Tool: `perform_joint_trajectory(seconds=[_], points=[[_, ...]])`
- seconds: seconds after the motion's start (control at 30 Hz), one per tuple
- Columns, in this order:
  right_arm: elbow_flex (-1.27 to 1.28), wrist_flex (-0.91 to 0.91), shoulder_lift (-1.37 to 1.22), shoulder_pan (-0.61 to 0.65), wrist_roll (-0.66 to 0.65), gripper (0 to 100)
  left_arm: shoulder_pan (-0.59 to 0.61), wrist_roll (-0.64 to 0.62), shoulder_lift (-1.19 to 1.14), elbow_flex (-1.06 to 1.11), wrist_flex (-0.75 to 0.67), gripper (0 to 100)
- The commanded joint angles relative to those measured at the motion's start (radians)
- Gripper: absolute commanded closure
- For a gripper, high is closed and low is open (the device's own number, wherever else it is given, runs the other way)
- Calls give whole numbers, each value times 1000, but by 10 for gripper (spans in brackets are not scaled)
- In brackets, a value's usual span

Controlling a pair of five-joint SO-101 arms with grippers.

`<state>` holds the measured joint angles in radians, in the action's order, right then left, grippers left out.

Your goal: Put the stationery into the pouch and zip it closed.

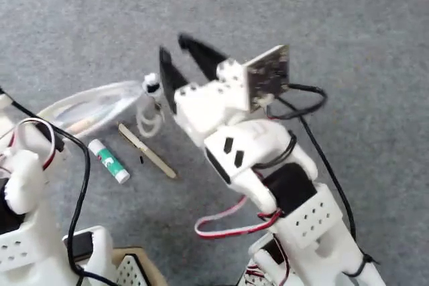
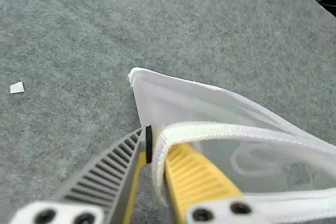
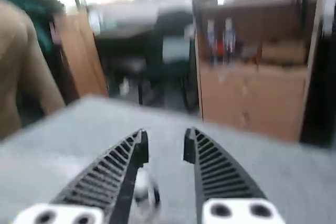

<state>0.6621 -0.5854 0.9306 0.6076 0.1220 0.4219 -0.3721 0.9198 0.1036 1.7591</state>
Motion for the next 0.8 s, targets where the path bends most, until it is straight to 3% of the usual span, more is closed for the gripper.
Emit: perform_joint_trajectory(seconds=[0.0, 0.2, 0.33, 0.53, 0.77], points=[[22, -308, 24, -15, 14, 834, 77, 5, 15, -54, 0, 972], [182, -316, -50, 29, 14, 822, 193, 3, 6, -54, 0, 972], [159, -315, -206, 109, 23, 822, 283, 3, 6, -54, 0, 972], [-70, -315, -542, 160, 118, 820, 421, 3, 6, -54, 0, 972], [-383, -315, -989, 160, 190, 821, 493, 8, 6, -54, 0, 972]])
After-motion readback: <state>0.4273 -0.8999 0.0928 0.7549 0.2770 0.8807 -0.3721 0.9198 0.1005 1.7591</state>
